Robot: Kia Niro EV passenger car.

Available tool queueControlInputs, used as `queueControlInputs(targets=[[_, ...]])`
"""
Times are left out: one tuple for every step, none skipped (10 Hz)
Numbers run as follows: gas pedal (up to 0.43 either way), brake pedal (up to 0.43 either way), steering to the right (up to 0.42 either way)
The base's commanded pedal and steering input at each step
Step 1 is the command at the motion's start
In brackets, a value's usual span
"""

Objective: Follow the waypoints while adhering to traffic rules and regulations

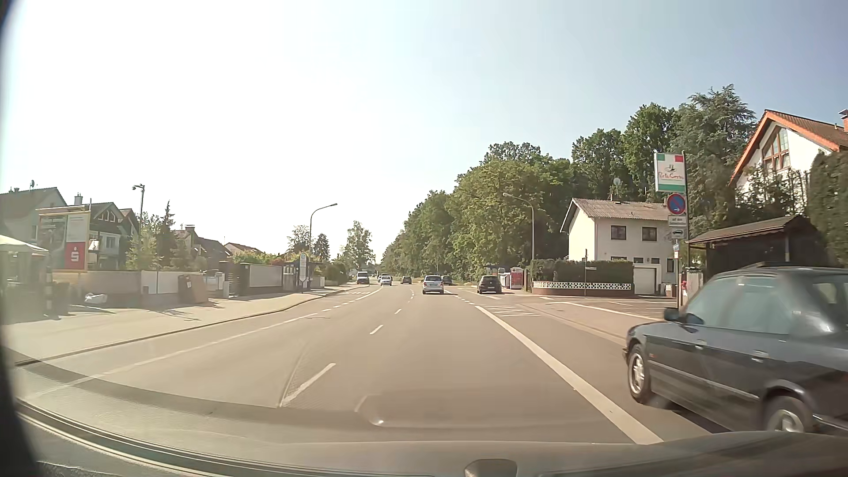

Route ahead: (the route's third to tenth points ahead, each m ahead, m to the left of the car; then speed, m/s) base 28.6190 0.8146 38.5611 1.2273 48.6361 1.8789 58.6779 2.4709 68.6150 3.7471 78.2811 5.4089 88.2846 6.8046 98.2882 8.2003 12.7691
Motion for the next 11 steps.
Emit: queueControlInputs(targets=[[0.079,0.030,0.000],[0.079,0.030,0.000],[0.079,0.030,0.000],[0.079,0.030,0.000],[0.079,0.030,0.000],[0.079,0.030,0.000],[0.079,0.030,-0.001],[0.079,0.030,-0.002],[0.067,0.030,-0.003],[0.059,0.030,-0.004],[0.047,0.030,-0.005]])
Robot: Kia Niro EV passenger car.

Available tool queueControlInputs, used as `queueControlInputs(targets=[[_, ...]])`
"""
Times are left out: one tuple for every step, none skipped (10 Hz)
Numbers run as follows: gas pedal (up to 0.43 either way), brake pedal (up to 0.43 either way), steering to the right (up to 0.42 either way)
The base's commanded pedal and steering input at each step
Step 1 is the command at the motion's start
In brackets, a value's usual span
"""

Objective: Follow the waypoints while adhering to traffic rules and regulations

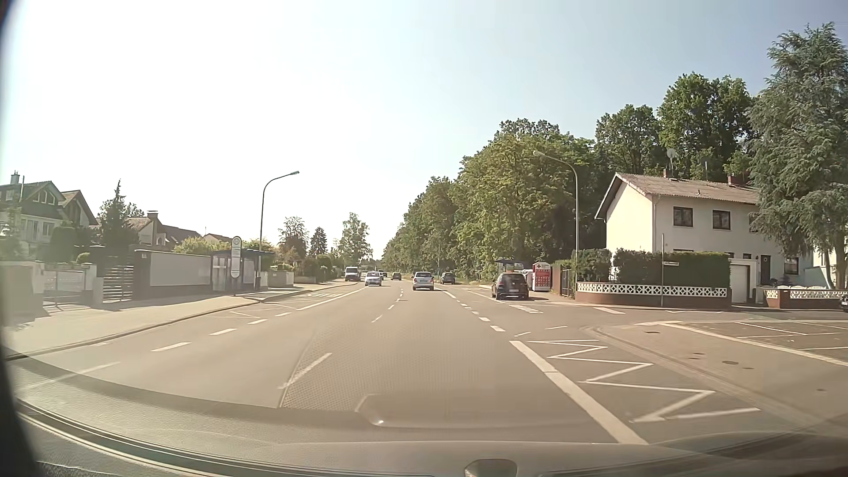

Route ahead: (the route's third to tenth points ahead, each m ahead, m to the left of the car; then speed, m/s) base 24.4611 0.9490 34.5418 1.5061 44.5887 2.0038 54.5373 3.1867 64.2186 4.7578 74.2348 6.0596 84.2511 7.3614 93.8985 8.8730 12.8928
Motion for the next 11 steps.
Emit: queueControlInputs(targets=[[0.047,0.030,-0.005],[0.039,0.030,-0.006],[0.039,0.030,-0.006],[0.039,0.030,-0.006],[0.039,0.030,-0.006],[0.039,0.030,-0.006],[0.039,0.030,-0.006],[0.039,0.030,-0.006],[0.039,0.030,-0.004],[0.039,0.030,-0.003],[0.047,0.030,-0.003]])
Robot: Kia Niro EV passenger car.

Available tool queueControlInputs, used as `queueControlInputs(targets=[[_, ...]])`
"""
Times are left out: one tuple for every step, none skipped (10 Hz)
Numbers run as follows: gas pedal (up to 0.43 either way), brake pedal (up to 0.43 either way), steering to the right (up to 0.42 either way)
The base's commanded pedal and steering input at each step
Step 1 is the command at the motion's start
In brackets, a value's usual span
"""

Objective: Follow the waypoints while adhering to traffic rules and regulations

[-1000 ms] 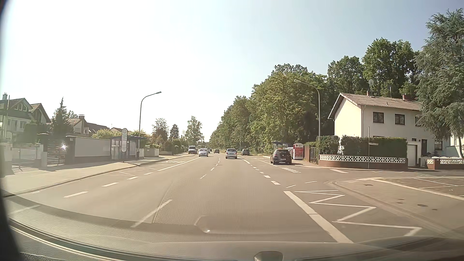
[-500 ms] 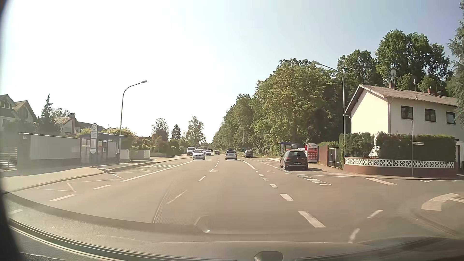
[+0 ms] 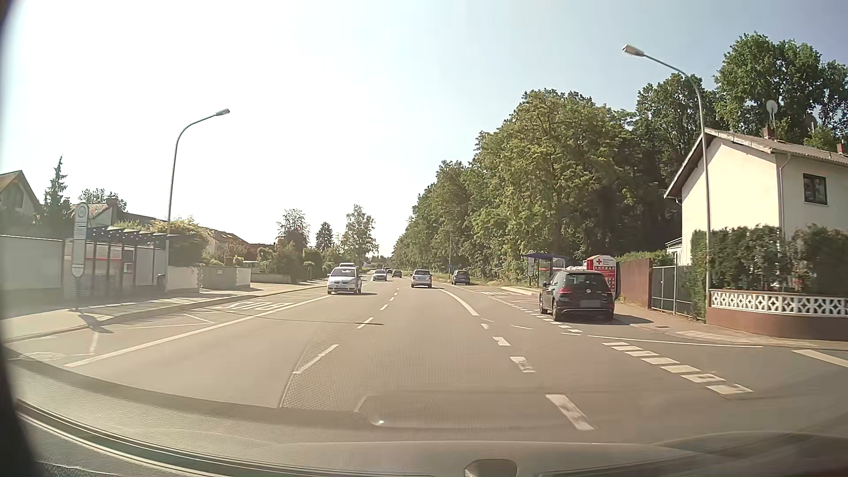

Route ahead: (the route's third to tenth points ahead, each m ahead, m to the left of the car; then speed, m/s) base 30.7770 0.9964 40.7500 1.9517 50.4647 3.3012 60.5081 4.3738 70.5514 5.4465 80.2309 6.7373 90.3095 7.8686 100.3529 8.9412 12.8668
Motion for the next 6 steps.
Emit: queueControlInputs(targets=[[0.047,0.030,-0.003],[0.059,0.030,-0.003],[0.059,0.030,-0.003],[0.067,0.030,-0.003],[0.067,0.030,-0.003],[0.067,0.030,-0.003]])
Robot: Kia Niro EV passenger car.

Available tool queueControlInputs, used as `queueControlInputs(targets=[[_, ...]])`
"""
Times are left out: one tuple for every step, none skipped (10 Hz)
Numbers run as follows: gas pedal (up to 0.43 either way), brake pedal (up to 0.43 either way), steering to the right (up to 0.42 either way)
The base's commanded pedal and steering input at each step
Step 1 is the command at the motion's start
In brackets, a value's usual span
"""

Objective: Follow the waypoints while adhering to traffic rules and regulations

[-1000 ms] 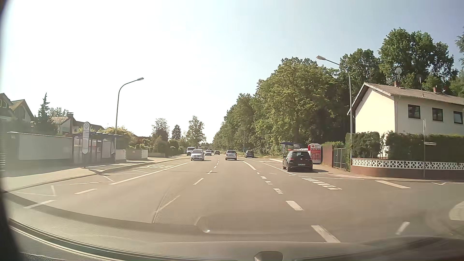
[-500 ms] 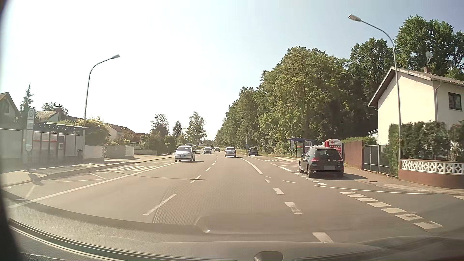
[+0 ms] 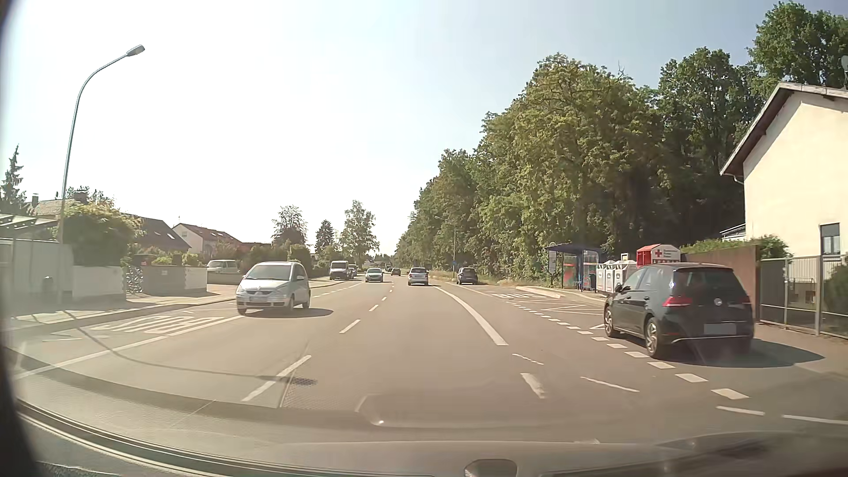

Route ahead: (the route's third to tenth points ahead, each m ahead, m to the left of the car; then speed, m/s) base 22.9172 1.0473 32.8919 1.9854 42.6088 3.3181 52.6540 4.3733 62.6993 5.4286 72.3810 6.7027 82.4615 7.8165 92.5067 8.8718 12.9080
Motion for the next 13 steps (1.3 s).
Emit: queueControlInputs(targets=[[0.067,0.024,-0.003],[0.067,0.030,-0.004],[0.067,0.030,-0.005],[0.067,0.030,-0.007],[0.067,0.030,-0.010],[0.067,0.030,-0.012],[0.067,0.030,-0.013],[0.067,0.030,-0.014],[0.067,0.030,-0.015],[0.067,0.030,-0.015],[0.067,0.030,-0.015],[0.067,0.030,-0.015],[0.067,0.024,-0.015]])
